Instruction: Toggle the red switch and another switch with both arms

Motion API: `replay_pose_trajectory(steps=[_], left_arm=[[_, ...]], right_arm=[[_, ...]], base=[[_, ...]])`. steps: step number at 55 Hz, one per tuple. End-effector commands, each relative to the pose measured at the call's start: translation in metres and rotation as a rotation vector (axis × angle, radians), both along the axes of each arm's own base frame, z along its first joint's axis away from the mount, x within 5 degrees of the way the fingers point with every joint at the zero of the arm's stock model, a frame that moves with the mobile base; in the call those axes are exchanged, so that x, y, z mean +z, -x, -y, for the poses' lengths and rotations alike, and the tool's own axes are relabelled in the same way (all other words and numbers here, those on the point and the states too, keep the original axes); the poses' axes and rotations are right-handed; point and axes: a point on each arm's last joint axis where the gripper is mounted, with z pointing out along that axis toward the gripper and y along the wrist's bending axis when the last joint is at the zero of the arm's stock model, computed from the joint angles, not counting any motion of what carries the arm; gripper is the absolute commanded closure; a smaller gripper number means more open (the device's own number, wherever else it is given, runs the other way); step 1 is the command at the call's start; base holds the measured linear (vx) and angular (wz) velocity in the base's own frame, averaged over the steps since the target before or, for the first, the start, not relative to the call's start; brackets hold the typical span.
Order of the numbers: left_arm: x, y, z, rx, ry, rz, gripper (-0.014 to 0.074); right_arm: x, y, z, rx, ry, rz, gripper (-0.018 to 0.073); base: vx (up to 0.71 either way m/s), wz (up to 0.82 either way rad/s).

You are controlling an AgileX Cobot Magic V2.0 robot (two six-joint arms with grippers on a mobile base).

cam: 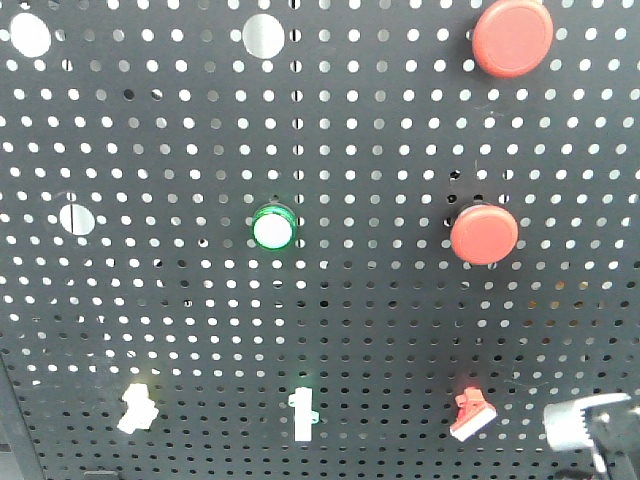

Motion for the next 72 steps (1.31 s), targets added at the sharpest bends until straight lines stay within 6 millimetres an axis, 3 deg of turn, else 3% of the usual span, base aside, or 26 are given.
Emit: replay_pose_trajectory(steps=[1, 10, 21, 30, 36, 41, 72], left_arm=[[0.012, -0.003, -0.002, 0.038, 0.033, 0.048, 0.0594], [0.012, -0.003, -0.002, 0.036, 0.023, 0.054, 0.0594], [0.012, -0.004, -0.003, 0.044, 0.01, 0.068, 0.0594], [0.013, -0.005, -0.004, 0.054, -0.009, 0.091, 0.0594], [0.013, -0.005, -0.004, 0.055, -0.025, 0.101, 0.0594], [0.012, -0.004, -0.003, 0.041, -0.025, 0.087, 0.0594], [0.012, -0.004, -0.003, 0.04, -0.027, 0.088, 0.0594]], right_arm=[[0.016, 0.004, -0.001, 0.029, -0.032, 0.048, 0.0566], [0.023, 0.02, 0.008, 0.011, -0.054, 0.113, 0.0566], [0.015, 0.057, 0.04, -0.158, -0.065, 0.294, 0.0566], [0.028, 0.091, 0.063, -0.25, -0.103, 0.542, 0.0566], [0.037, 0.103, 0.076, -0.335, -0.116, 0.662, 0.0566], [0.042, 0.105, 0.086, -0.436, -0.107, 0.717, 0.0566], [0.041, 0.105, 0.086, -0.431, -0.114, 0.711, 0.0566]], base=[[0.0, 0.0], [0.0, 0.0], [0.0, 0.0], [0.0, 0.0], [0.0, 0.0], [0.0, 0.0], [0.0, 0.0]])
